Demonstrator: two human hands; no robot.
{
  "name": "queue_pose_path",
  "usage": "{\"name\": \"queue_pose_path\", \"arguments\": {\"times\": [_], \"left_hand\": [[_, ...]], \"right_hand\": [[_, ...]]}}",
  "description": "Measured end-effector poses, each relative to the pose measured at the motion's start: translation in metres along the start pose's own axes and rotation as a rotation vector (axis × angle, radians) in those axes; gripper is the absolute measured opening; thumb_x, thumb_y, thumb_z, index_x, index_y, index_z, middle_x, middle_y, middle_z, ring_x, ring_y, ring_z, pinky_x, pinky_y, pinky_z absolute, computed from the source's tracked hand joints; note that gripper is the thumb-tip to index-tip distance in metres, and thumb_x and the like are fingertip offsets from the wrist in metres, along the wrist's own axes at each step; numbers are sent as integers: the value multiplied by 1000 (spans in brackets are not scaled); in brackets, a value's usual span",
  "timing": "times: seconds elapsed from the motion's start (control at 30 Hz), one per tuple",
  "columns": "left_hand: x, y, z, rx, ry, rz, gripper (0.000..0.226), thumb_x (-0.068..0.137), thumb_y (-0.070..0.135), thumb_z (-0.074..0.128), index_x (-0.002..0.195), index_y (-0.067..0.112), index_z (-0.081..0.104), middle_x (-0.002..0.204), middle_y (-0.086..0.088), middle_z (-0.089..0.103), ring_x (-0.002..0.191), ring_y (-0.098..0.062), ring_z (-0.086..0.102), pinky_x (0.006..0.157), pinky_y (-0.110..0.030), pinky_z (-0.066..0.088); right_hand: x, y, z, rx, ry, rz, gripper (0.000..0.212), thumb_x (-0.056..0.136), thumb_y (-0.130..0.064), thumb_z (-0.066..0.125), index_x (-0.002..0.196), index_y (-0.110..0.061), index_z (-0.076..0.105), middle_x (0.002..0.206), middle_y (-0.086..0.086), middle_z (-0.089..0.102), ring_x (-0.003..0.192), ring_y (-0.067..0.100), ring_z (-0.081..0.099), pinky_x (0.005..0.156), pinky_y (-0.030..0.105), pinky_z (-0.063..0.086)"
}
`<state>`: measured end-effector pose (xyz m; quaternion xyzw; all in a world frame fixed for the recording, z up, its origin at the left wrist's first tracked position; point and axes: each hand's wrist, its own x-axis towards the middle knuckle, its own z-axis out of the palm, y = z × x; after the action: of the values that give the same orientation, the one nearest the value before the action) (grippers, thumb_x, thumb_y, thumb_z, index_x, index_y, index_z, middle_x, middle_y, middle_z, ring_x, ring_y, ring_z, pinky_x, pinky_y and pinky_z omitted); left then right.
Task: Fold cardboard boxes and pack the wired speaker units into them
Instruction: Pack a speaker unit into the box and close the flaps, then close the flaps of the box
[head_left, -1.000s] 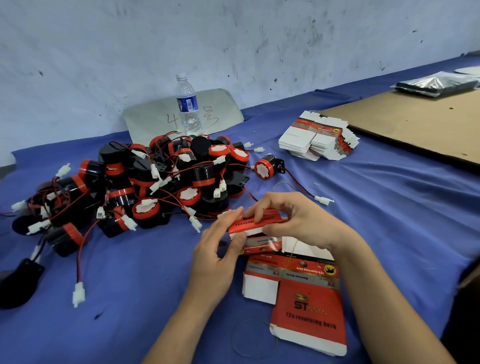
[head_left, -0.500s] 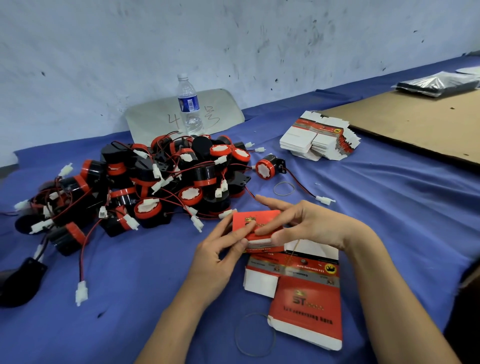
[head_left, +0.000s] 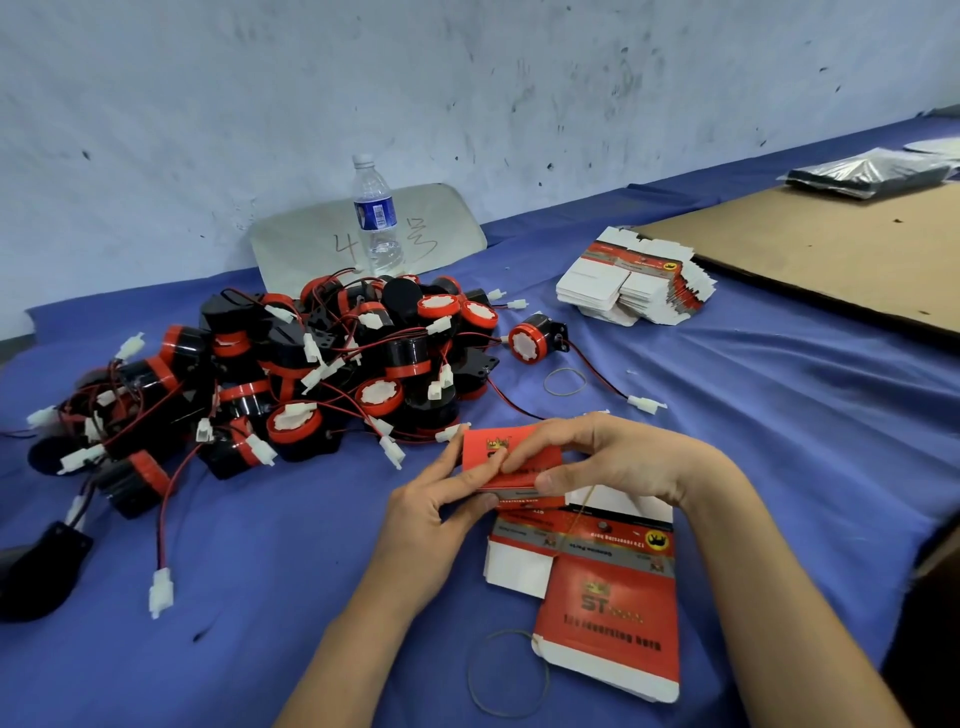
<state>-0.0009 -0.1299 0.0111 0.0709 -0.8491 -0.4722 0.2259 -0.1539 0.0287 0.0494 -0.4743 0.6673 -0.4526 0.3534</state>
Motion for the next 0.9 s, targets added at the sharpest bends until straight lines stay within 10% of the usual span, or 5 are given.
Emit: {"name": "queue_pose_path", "arguments": {"times": [0.3,0.53,0.77,0.9], "left_hand": [[-4,-4,-2,59,220,-13,47,91,7,62,114,47,56,112,28,59,103,21,53,82,-1,42],[-5,2,-2,60,244,70,59,74,47,69,129,34,55,127,28,53,118,11,47,89,-3,37],[-4,4,-3,47,274,-9,55,64,60,65,116,46,51,108,25,60,102,7,55,81,-5,44],[-5,4,-3,-1,256,-3,49,61,60,69,106,48,54,102,26,63,100,7,58,77,-7,47]], "right_hand": [[4,5,8,-44,118,-34,53,73,-21,81,119,-38,59,115,-9,64,109,9,61,93,25,50],[17,-2,19,-63,509,-173,16,84,-31,70,98,-23,67,98,-2,68,86,26,66,83,49,51],[14,-6,20,43,311,-230,40,76,-22,78,109,-25,57,93,-17,66,87,1,63,76,14,48],[12,-8,21,73,302,-269,45,68,-11,82,105,-19,57,90,-11,66,85,8,64,77,22,53]]}}
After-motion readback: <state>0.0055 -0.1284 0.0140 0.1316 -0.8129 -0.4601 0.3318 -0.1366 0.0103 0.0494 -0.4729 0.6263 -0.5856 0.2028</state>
